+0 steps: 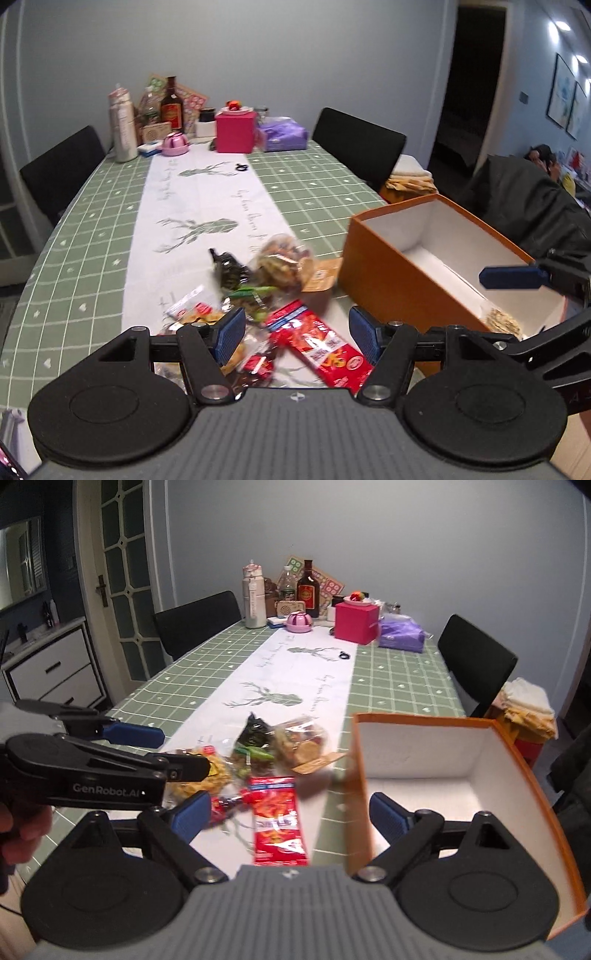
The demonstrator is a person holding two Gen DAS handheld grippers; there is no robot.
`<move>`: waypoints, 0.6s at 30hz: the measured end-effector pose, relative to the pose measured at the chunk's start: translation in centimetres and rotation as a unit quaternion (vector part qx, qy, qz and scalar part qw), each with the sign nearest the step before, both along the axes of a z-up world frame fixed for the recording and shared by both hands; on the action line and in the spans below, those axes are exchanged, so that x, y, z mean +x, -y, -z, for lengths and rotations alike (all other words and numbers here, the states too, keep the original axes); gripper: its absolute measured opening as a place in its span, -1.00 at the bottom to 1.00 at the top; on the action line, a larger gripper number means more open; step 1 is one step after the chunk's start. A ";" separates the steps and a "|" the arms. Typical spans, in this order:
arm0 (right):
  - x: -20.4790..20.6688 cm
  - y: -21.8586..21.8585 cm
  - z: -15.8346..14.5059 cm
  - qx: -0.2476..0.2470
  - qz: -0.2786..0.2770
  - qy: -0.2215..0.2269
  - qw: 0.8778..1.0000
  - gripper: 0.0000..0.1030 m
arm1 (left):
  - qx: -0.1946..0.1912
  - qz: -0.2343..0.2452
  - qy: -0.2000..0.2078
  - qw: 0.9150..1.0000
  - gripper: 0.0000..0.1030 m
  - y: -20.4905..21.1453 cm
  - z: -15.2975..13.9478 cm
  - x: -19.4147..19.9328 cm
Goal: Organize snacks
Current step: 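Move both grippers back from the box toward the snack pile, then grasp the yellow cookie pack with the left gripper while the right grasps the mixed-nut bag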
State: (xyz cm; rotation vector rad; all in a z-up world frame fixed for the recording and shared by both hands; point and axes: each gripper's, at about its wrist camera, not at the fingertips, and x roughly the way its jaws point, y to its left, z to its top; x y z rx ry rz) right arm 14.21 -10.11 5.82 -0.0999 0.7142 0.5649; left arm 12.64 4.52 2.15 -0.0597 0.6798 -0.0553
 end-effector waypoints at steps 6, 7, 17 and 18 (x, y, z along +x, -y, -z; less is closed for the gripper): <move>0.4 -3.0 2.5 0.026 -0.002 -0.024 0.999 0.51 | -0.029 -0.040 0.000 0.999 0.62 -4.3 2.4 -0.7; 0.4 -3.4 3.0 0.026 -0.003 -0.027 0.999 0.45 | -0.034 -0.048 0.003 0.998 0.62 -5.0 2.8 -0.9; 2.3 -6.8 7.3 0.013 -0.004 -0.057 0.998 0.39 | -0.062 -0.076 -0.004 0.995 0.69 -8.9 6.2 -0.7; 2.6 -6.9 7.6 0.012 -0.002 -0.057 0.998 0.38 | -0.066 -0.076 -0.005 0.995 0.70 -8.9 6.4 -0.5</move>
